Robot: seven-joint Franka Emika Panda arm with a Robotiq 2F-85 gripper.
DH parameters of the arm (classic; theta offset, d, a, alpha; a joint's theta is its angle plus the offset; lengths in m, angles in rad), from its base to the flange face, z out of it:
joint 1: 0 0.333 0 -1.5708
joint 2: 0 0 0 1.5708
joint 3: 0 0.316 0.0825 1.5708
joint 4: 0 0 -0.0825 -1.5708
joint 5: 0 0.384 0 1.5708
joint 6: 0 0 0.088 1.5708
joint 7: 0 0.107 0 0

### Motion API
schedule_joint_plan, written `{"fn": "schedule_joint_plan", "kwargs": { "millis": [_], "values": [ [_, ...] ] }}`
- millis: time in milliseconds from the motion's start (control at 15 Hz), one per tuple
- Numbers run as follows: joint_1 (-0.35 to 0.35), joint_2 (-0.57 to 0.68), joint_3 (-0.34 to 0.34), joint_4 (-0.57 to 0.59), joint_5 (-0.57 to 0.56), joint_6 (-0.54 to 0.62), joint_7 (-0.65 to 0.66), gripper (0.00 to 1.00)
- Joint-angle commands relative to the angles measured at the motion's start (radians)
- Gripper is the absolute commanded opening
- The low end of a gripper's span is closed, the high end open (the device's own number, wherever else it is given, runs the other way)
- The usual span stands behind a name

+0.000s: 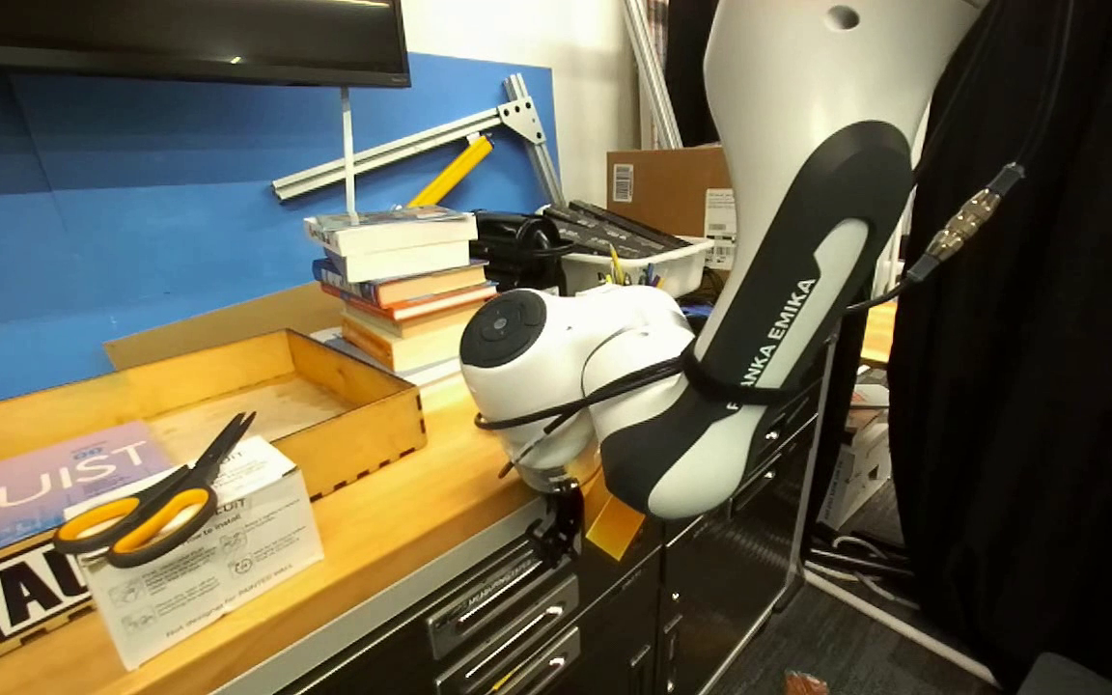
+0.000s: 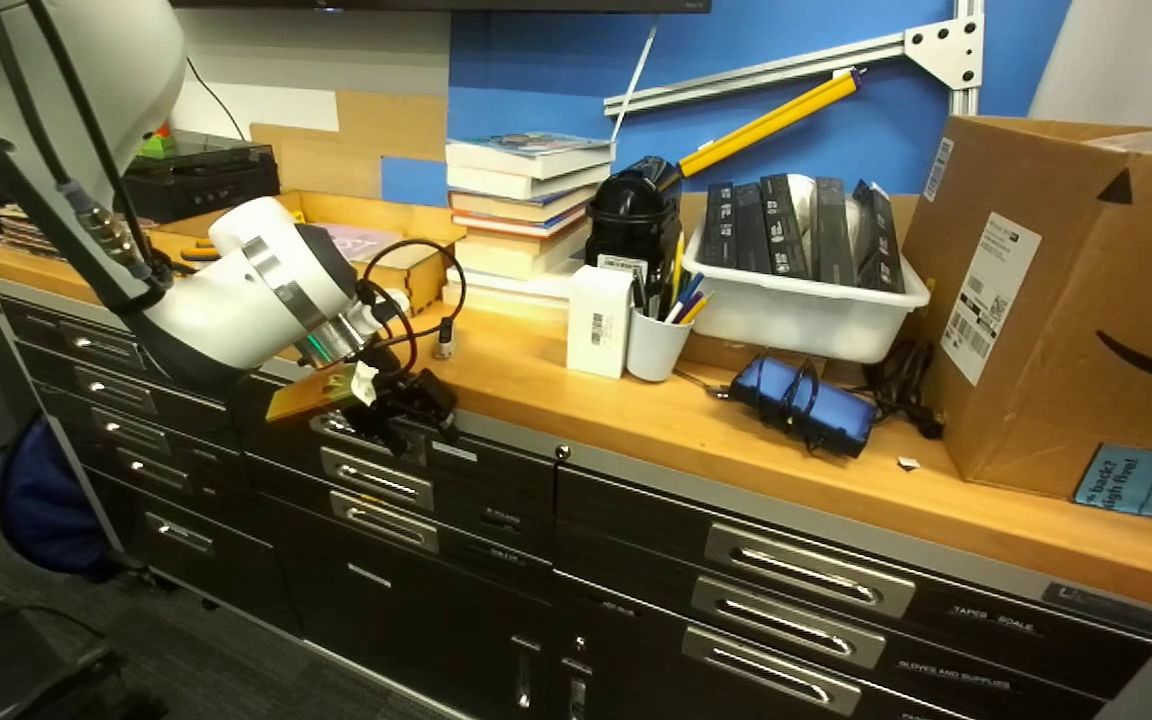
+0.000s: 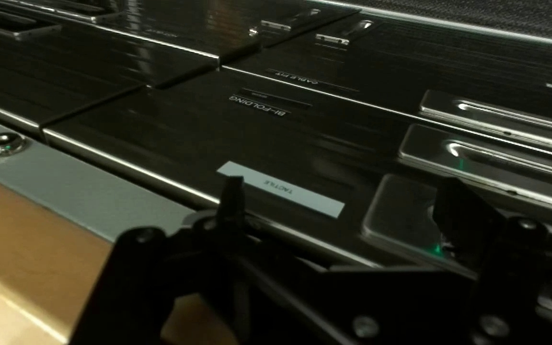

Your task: Pick up the blue object from the counter and put it in the open drawer and close it

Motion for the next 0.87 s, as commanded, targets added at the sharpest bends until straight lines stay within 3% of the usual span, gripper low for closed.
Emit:
{"fn": "schedule_joint_plan", "kwargs": {
  "millis": [0,267,400,667,733,800],
  "values": [
    [-0.079,-0.122,0.044,-0.074,0.165,-0.011,-0.159,1.00],
    [-0.176,-0.304,0.081,-0.182,0.519,-0.025,-0.440,1.00],
    [-0.183,-0.402,0.073,-0.210,0.686,-0.075,-0.585,1.00],
    [-0.170,-0.606,0.053,-0.209,0.861,-0.277,-0.784,1.00],
    [-0.183,-0.483,0.064,-0.175,0.787,-0.202,-0.686,1.00],
    [-0.183,-0.531,0.065,-0.175,0.821,-0.250,-0.730,1.00]
  ]
}}
